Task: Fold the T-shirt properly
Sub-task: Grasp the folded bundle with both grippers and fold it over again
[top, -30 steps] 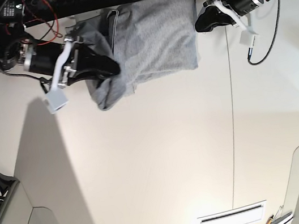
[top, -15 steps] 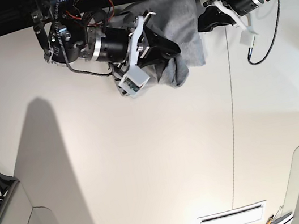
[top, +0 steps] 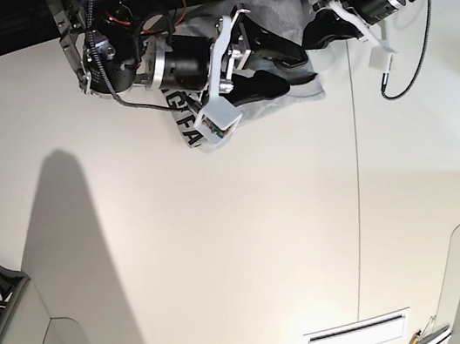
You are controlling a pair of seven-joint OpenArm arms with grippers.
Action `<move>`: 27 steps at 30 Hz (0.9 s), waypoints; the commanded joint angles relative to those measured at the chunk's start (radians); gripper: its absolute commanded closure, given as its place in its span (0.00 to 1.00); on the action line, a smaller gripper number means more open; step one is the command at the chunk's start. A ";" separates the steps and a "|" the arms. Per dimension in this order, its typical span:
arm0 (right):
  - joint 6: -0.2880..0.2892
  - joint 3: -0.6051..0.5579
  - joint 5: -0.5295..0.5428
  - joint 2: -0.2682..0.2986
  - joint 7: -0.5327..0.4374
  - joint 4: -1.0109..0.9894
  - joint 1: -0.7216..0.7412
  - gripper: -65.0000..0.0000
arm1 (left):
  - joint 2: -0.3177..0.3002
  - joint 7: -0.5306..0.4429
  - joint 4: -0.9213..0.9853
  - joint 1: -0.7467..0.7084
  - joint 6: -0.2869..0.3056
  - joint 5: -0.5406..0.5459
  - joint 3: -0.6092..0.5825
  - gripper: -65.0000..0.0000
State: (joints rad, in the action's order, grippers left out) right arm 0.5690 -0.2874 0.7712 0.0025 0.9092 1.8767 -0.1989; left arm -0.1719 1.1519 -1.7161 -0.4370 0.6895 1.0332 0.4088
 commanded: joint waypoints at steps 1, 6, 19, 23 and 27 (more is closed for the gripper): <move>0.012 -0.003 0.043 -0.006 -0.019 0.016 0.010 0.49 | -0.009 -0.011 -0.014 0.002 0.009 0.025 0.003 1.00; 0.012 -0.003 0.084 -0.005 -0.018 0.016 0.013 0.49 | -0.010 -0.011 -0.014 0.002 0.009 0.080 0.003 1.00; 0.010 0.219 -0.272 0.003 0.023 0.016 0.225 1.00 | -0.024 0.083 -0.230 -0.002 0.009 0.311 0.156 1.00; 0.011 0.222 -0.246 0.003 0.070 0.014 0.212 1.00 | -0.024 0.122 -0.311 -0.030 0.009 0.385 0.132 1.00; 0.011 0.198 -0.225 0.006 0.101 0.013 0.169 1.00 | -0.024 0.131 -0.367 -0.061 0.009 0.385 0.060 1.00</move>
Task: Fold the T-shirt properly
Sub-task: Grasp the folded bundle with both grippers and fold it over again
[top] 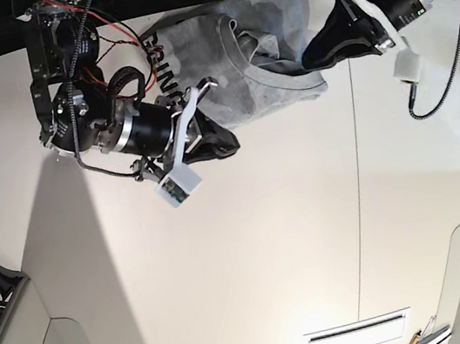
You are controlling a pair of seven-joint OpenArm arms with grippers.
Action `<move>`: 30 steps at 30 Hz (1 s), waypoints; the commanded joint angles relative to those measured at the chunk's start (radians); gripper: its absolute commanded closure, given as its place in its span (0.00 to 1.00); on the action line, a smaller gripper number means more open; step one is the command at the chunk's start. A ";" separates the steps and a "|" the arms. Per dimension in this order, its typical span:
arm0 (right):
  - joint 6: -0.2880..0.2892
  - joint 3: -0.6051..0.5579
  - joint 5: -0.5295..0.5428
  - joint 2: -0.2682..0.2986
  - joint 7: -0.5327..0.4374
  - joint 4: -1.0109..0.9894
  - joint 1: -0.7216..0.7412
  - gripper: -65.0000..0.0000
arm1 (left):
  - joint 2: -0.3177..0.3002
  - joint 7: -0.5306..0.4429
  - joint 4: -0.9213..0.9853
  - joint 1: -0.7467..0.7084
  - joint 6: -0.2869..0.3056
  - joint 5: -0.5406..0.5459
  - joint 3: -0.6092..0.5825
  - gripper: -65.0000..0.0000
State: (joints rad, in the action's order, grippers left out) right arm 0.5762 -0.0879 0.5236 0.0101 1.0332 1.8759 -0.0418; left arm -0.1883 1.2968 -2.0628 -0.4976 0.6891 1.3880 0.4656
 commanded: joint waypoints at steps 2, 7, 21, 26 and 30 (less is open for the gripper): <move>0.003 -0.022 0.026 0.010 -0.023 0.010 -0.012 1.00 | -0.008 -0.005 -0.037 -0.010 0.009 0.021 -0.056 1.00; 0.003 -0.059 0.025 0.027 -0.023 -0.034 -0.034 1.00 | -0.009 -0.008 -0.039 -0.016 0.009 -0.121 -0.226 0.83; 0.003 -0.059 0.026 0.026 -0.046 -0.206 -0.034 1.00 | -0.009 -0.134 -0.052 -0.015 0.009 -0.350 -0.315 0.62; 0.003 -0.059 0.026 0.026 -0.046 -0.208 -0.034 1.00 | -0.009 -0.151 -0.102 -0.015 0.009 -0.402 -0.279 0.62; 0.003 -0.059 0.026 0.026 -0.046 -0.208 -0.034 1.00 | -0.009 -0.190 -0.112 -0.015 0.009 -0.466 -0.241 0.62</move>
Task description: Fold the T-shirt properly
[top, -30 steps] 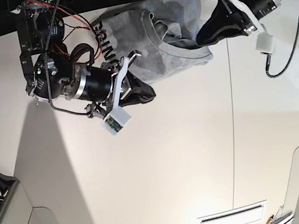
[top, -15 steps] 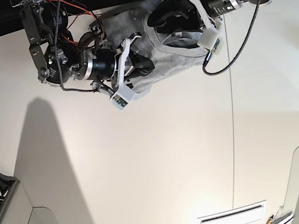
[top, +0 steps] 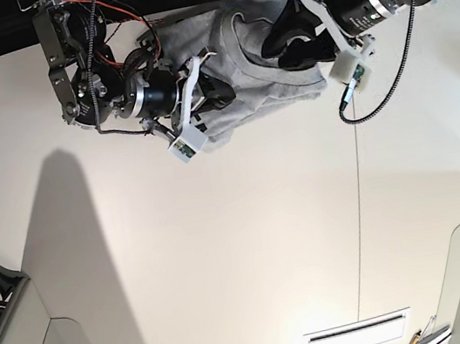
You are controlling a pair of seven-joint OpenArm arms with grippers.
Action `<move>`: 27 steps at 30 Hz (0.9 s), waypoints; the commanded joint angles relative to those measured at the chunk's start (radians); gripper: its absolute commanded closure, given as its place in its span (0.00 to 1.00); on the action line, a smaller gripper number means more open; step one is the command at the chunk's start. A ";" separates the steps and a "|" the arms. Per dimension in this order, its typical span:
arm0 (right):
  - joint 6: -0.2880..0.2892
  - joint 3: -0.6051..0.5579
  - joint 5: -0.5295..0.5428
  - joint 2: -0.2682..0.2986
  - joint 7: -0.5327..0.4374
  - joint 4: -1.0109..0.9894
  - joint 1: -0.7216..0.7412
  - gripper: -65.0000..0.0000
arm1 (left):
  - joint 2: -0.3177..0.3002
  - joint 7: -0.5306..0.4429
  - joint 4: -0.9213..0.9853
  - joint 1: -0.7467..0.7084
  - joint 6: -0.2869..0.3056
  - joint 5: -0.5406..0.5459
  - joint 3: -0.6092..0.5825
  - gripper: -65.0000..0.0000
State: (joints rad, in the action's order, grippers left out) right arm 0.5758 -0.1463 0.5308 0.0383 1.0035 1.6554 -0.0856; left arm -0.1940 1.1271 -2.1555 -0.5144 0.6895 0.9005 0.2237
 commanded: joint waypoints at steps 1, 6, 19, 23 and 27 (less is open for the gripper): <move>0.004 -0.001 0.019 -0.003 -0.017 0.013 0.010 1.00 | -0.003 -0.021 -0.019 0.002 0.009 0.008 0.000 0.62; 0.003 -0.001 0.019 -0.003 -0.020 0.013 0.010 1.00 | -0.003 -0.016 -0.017 -0.004 0.009 -0.013 -0.020 0.62; 0.003 -0.001 0.019 -0.003 -0.020 0.013 0.011 1.00 | -0.065 0.033 -0.017 -0.077 -0.063 -0.310 -0.033 0.62; 0.003 -0.001 0.051 -0.003 -0.019 0.014 0.011 1.00 | -0.079 -0.010 -0.020 -0.076 -0.116 -0.383 -0.010 0.62; 0.003 0.000 0.125 -0.003 0.001 0.047 0.025 1.00 | -0.086 -0.027 -0.069 -0.076 -0.125 -0.347 0.067 0.62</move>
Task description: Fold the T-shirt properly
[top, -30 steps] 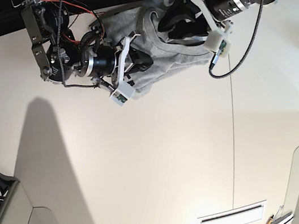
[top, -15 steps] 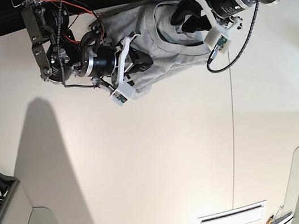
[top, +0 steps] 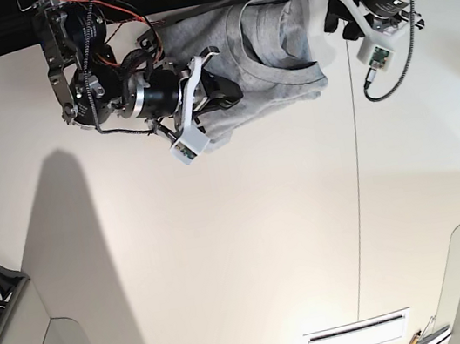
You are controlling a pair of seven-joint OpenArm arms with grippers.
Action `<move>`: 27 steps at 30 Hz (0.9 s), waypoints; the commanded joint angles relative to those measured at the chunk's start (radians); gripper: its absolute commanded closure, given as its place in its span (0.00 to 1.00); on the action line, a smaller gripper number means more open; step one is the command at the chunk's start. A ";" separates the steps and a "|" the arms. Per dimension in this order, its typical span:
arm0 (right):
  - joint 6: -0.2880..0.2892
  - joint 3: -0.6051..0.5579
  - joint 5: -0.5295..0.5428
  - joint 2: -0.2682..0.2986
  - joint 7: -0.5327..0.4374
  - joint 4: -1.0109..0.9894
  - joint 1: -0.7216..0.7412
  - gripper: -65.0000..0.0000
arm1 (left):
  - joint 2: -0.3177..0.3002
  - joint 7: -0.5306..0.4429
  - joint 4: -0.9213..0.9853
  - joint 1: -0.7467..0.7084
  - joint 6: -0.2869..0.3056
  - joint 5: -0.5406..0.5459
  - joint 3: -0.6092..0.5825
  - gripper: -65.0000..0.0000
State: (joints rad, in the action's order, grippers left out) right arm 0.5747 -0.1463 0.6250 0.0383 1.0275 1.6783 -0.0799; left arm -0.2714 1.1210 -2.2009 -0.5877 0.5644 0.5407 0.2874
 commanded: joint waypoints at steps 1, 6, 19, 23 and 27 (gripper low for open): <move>0.005 0.000 0.034 -0.003 -0.019 0.040 0.027 1.00 | -0.009 -0.024 -0.046 -0.003 0.000 0.038 0.026 0.62; 0.005 0.000 0.033 -0.003 -0.022 0.130 0.098 1.00 | -0.008 -0.019 -0.107 -0.003 0.081 0.348 0.092 0.71; 0.005 0.000 -0.094 -0.002 -0.062 -0.111 0.273 1.00 | 0.024 0.020 0.050 -0.008 0.134 0.322 -0.234 1.00; 0.005 0.000 -0.063 0.002 0.054 -0.221 0.265 1.00 | 0.022 -0.029 0.185 0.039 0.092 0.166 -0.232 1.00; 0.005 0.000 0.047 0.049 0.130 -0.228 0.227 1.00 | 0.019 -0.033 0.243 0.115 0.047 0.093 -0.172 1.00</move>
State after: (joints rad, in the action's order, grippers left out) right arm 0.5732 -0.1474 0.6601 0.0837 1.1568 1.4338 0.1356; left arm -0.2459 1.1000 -1.9465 -0.4774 0.6186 0.6434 0.1085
